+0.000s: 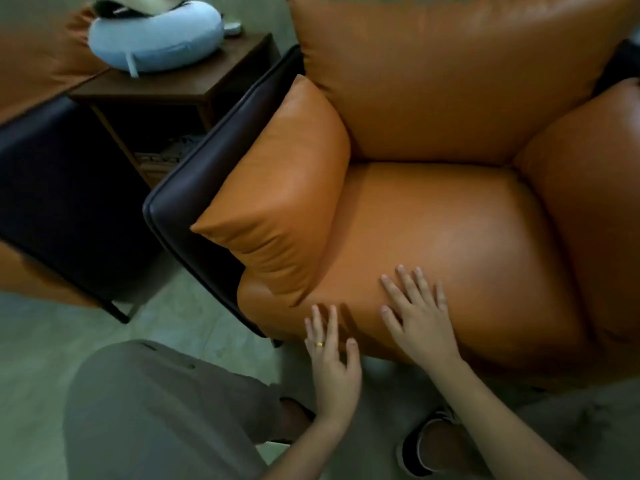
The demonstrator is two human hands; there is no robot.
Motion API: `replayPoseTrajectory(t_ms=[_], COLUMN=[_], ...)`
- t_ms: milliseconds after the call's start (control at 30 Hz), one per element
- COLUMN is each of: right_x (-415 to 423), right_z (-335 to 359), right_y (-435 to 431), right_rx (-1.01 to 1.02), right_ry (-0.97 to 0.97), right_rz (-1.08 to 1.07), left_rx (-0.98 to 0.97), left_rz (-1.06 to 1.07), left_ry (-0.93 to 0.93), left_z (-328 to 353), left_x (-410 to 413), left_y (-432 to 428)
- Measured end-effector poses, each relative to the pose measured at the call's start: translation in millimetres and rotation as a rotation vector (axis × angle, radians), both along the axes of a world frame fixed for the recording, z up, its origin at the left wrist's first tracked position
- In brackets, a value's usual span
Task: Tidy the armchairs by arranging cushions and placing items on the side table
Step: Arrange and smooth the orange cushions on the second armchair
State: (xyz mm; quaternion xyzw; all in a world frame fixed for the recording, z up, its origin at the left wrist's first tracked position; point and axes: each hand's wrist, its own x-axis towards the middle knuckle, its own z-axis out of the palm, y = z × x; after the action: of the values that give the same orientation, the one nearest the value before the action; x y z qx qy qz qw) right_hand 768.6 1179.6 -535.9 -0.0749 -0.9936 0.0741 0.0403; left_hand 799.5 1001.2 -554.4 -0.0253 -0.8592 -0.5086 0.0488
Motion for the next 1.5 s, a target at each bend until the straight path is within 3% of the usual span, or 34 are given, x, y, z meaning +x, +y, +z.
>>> replayPoseTrajectory(t_ms=[100, 167, 267, 433, 567, 667, 867, 1000, 1233, 1333, 1500], right_x=[25.5, 35.6, 39.4, 34.4, 7.5, -4.5, 12.4, 37.5, 87.9, 96.0, 85.4], right_z=[-7.6, -8.0, -7.8, -19.9, -41.4, -48.9, -24.7, -10.0, 0.5, -9.6, -17.5], right_y=[31.1, 48.2, 65.5, 64.0, 57.5, 58.5, 56.8, 60.7, 98.1, 122.9, 154.0], right_rx=[0.009, 0.005, -0.021, 0.007, 0.020, 0.053, -0.056, -0.325, -0.507, -0.605, -0.707], right_ry=[0.021, 0.032, 0.055, 0.226, 0.465, 0.482, 0.306, 0.337, 0.812, 0.825, 0.761], right_rz=[-0.111, -0.182, -0.261, -0.339, -0.422, -0.425, -0.404, -0.409, -0.977, -1.104, -1.080], left_rx=[-0.020, -0.215, -0.656, -0.908, -0.857, -0.853, -0.889, -0.929, -0.995, -1.022, -1.081], left_rz=[-0.049, -0.160, -0.316, -0.455, -0.433, -0.402, -0.448, -0.548, -0.632, -0.730, -0.763], left_ry=[-0.052, 0.012, 0.191, 0.443, 0.611, 0.645, 0.455, 0.332, 0.289, 0.346, 0.364], left_z=[3.6, 7.0, 12.4, 10.7, -9.8, -21.9, 5.3, 21.9, 33.0, 35.7, 37.1], left_x=[-10.2, -30.3, -71.4, -99.3, -116.3, -127.7, -110.2, -103.4, -93.0, -84.8, -80.4], left_y=[20.0, 28.7, 36.7, 47.1, 51.5, 52.1, 52.0, 46.2, 83.5, 107.5, 140.8])
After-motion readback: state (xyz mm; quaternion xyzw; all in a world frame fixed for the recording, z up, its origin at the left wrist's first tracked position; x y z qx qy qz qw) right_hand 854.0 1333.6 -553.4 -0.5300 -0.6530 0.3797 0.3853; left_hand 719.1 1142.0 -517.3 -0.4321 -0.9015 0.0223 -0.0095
